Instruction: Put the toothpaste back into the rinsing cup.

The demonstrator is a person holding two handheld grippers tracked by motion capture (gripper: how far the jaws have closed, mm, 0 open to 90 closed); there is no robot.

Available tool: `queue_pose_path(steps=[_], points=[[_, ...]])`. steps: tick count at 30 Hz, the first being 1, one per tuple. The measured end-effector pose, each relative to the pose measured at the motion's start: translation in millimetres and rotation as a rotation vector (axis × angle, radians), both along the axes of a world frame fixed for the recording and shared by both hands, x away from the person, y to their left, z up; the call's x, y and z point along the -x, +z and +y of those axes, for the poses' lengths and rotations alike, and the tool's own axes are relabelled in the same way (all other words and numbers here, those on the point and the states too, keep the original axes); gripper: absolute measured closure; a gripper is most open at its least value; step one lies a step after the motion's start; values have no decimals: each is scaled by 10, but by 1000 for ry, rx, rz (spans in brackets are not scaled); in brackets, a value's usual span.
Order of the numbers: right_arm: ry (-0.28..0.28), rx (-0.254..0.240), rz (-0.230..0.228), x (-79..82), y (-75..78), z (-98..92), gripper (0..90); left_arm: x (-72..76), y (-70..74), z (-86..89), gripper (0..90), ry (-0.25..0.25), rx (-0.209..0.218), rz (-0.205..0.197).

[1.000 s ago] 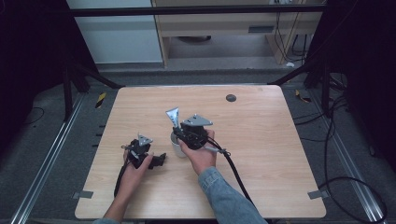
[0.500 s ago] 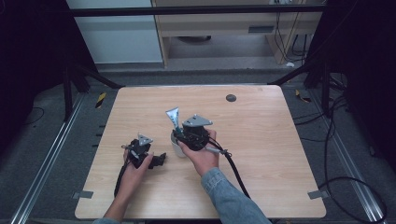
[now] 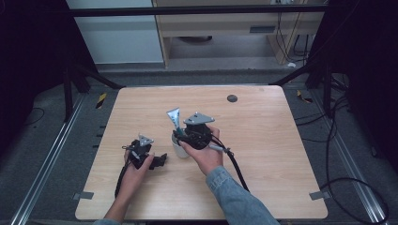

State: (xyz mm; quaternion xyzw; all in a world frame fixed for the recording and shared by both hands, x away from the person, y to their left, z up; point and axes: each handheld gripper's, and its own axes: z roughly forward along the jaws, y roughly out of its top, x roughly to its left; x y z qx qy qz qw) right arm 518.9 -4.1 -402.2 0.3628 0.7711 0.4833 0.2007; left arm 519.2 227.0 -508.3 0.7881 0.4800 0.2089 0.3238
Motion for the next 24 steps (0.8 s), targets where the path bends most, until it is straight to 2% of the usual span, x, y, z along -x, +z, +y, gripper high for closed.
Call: queue_pose_path(steps=[1, 2, 3, 8, 9, 10, 11, 16, 18, 24], points=[[-4, -1, -1, -5, 9, -21, 345, 0, 0, 0, 0, 0, 0, 0], [-4, -1, -1, -5, 9, -21, 345, 0, 1, 2, 0, -1, -2, 1], [-6, 2, 0, -9, 18, -39, 298, 0, 1, 2, 0, -2, -2, 1], [14, 21, 9, -2, 37, -90, 230, 0, 1, 2, 0, -2, -3, 1], [21, 49, 19, 1, 45, -121, 201, 0, 1, 2, 0, -2, -3, 1], [21, 49, 19, 1, 45, -121, 201, 0, 1, 2, 0, -2, -3, 1], [29, 72, 24, 8, 54, -153, 173, 0, 1, 2, 0, -2, -2, 1], [49, 79, 45, 15, 80, -222, 138, 0, 1, 2, 0, -2, -2, 1], [49, 83, 42, 18, 95, -263, 108, -1, 1, 1, 0, -2, -3, 1], [61, 100, 44, 25, 105, -331, 92, -3, 1, 0, 0, -1, -3, 1]])
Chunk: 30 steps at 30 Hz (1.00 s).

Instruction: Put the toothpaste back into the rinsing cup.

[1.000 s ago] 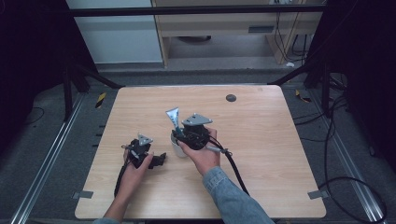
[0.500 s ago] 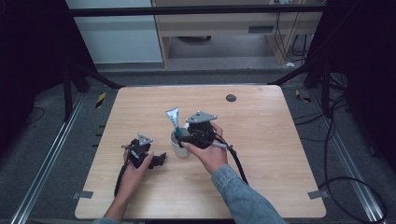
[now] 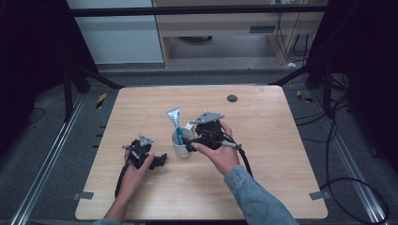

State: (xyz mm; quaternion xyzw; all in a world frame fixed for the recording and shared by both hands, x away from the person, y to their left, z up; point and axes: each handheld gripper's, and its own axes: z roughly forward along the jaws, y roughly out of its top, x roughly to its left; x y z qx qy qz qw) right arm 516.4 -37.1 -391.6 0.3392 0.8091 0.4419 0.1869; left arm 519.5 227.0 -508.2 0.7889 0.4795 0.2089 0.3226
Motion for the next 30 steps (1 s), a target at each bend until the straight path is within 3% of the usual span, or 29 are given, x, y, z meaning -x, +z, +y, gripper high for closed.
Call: queue_pose_path(steps=[12, 20, 30], points=[[24, 51, 0, 31, 29, -252, 74, -5, 0, -3, 0, 1, 0, -1], [-30, 68, -5, 23, 77, -461, 102, -5, 0, -2, 0, 0, -1, 0], [-69, 66, -50, 15, 90, -720, 104, -5, 0, -3, 0, 0, -1, 0]])
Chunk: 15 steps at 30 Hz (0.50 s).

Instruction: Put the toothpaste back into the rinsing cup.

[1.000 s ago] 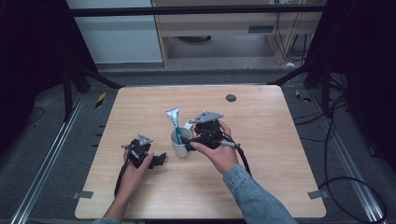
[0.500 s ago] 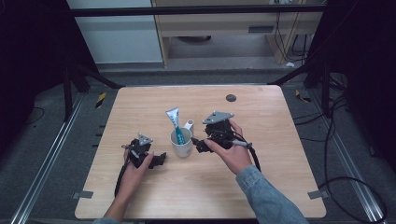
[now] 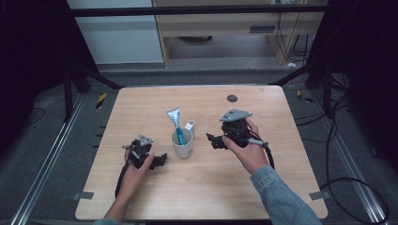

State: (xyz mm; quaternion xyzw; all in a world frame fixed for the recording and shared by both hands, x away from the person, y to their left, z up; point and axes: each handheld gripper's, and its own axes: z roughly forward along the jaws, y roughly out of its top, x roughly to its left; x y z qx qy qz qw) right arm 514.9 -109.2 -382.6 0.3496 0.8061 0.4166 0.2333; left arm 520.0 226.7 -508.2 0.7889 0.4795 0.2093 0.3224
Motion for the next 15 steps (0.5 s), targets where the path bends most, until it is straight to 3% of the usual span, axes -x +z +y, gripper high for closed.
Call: queue_pose_path(steps=[15], points=[[-68, -13, -12, -6, -28, -329, 95, 4, 0, -1, 0, 1, -1, -1]])
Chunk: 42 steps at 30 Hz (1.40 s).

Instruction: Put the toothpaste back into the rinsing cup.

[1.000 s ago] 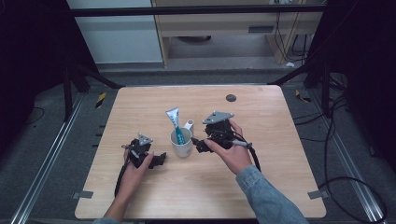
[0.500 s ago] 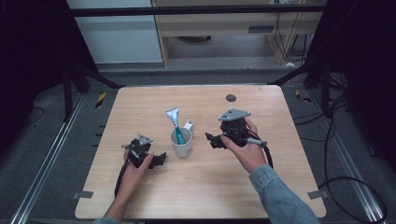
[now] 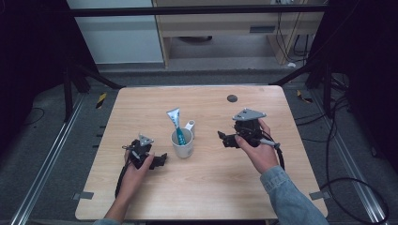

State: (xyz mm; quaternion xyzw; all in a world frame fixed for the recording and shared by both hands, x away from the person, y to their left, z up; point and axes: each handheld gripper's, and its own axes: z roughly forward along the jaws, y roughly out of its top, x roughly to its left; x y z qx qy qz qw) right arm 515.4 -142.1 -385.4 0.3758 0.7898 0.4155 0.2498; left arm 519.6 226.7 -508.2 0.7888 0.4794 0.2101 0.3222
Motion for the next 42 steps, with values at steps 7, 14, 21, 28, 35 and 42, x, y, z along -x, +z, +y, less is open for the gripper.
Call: queue_pose_path(steps=[7, 14, 21, 28, 35, 42], points=[[-49, -1, 8, -53, -99, -183, 95, -2, 0, 0, 0, -1, 0, 1], [-106, -6, 29, -98, -243, -423, 99, -2, 0, 0, 0, -1, 0, 1], [-140, 1, 30, -122, -345, -590, 109, -1, 0, 0, 0, -1, 0, 1], [-166, 4, 53, -147, -477, -742, 123, -1, 0, 0, 0, 0, 0, 0], [-177, 3, 88, -162, -614, -829, 121, -1, 0, 0, 0, -1, 0, 1], [-179, 8, 122, -174, -775, -838, 117, -1, 0, -1, 0, 0, 0, 0]])
